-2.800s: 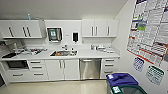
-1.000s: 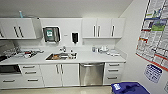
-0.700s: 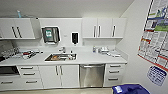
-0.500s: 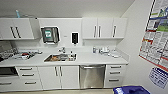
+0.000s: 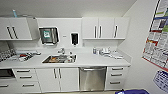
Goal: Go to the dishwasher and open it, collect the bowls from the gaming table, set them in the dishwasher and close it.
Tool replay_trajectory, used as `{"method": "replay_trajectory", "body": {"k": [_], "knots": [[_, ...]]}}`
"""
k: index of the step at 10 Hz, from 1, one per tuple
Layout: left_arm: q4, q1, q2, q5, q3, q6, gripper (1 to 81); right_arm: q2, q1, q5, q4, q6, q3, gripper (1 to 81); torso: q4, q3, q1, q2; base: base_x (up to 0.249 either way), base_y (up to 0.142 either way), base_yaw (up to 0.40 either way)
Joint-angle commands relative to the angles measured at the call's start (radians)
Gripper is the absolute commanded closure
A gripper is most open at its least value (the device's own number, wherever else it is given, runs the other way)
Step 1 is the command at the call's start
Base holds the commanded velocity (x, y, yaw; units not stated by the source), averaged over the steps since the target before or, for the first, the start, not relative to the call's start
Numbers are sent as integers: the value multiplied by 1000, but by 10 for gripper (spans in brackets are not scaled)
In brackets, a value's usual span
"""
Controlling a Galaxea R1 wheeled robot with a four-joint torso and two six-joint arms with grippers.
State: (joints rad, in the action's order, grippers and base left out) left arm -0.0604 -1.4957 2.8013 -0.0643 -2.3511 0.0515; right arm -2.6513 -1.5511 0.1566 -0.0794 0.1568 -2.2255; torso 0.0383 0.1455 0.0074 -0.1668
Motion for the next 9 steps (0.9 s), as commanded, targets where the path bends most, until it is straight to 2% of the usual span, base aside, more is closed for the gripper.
{"method": "replay_trajectory", "body": {"k": [1, 9], "knots": [[-2, 54, -15, 47, 10, 2, 10, 31, 51, -45, -13, -3, 11, 10, 0, 0, 0, 0, 129, 0, 0], [-2, 54, -18, 47, 10, 2, 10, 32, 53, -45, -14, -3, 9, 10, 0, 0, 0, 0, 108, 0, 0]]}}
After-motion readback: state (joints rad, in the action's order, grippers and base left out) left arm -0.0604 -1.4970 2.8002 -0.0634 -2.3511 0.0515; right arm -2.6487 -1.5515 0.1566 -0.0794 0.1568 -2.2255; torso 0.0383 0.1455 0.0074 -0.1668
